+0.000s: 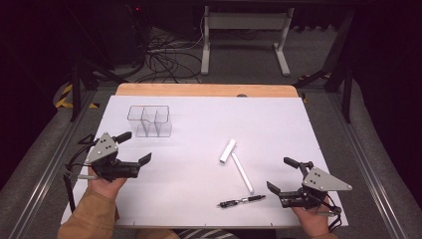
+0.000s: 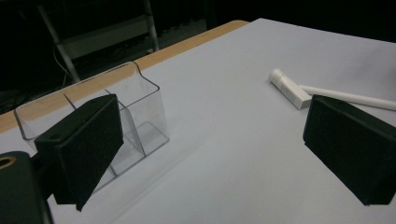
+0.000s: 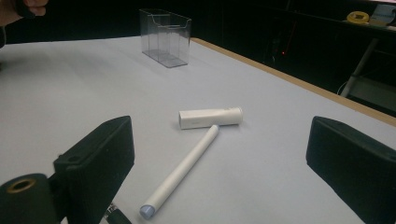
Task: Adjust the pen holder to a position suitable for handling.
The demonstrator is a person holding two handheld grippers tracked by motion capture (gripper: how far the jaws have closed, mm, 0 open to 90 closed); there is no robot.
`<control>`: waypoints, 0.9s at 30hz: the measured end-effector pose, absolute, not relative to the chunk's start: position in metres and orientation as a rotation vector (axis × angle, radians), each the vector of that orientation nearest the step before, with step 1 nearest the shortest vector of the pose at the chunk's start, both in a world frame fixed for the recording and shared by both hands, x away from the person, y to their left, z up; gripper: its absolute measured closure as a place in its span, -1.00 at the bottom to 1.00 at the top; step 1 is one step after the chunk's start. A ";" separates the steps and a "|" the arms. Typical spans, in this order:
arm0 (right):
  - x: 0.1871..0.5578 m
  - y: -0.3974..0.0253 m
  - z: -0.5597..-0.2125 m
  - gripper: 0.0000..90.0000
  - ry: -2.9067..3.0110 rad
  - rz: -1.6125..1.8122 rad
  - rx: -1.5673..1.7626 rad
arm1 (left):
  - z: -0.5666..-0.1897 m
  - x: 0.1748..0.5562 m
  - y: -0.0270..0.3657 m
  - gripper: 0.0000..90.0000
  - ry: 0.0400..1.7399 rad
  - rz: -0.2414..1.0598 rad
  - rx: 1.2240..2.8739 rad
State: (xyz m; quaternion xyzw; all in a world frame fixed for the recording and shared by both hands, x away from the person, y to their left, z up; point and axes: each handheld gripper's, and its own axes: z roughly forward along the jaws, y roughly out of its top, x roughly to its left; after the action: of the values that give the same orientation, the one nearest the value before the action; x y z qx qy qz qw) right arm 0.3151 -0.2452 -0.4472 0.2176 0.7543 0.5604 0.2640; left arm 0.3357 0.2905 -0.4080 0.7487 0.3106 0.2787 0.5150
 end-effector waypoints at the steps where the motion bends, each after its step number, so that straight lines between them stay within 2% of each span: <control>1: 0.315 -0.245 -0.447 -0.82 2.039 1.515 0.589 | -0.407 0.337 0.290 -0.87 0.746 0.667 1.801; 8: 0.314 -0.246 -0.448 -0.82 2.040 1.512 0.592 | -0.404 0.344 0.290 -0.90 0.723 0.613 1.809; 11: 0.314 -0.246 -0.448 -0.82 2.039 1.515 0.592 | -0.403 0.345 0.289 -0.88 0.711 0.631 1.832; 15: 0.314 -0.246 -0.448 -0.82 2.041 1.513 0.592 | -0.400 0.346 0.287 -0.78 0.695 0.634 1.874; 17: 0.314 -0.246 -0.448 -0.82 2.045 1.512 0.593 | -0.396 0.349 0.287 -0.66 0.685 0.636 1.889; 20: 0.314 -0.246 -0.448 -0.81 2.049 1.511 0.591 | -0.389 0.357 0.287 -0.57 0.701 0.583 1.913; 27: 0.315 -0.246 -0.448 -0.81 2.055 1.513 0.594 | -0.380 0.372 0.288 -0.54 0.733 0.548 1.932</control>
State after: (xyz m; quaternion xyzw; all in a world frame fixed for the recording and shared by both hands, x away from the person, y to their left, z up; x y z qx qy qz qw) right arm 0.3147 -0.2458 -0.4484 0.2190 0.7578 0.5578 0.2580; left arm 0.3716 0.2879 -0.3795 0.7923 0.3005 0.2248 0.4811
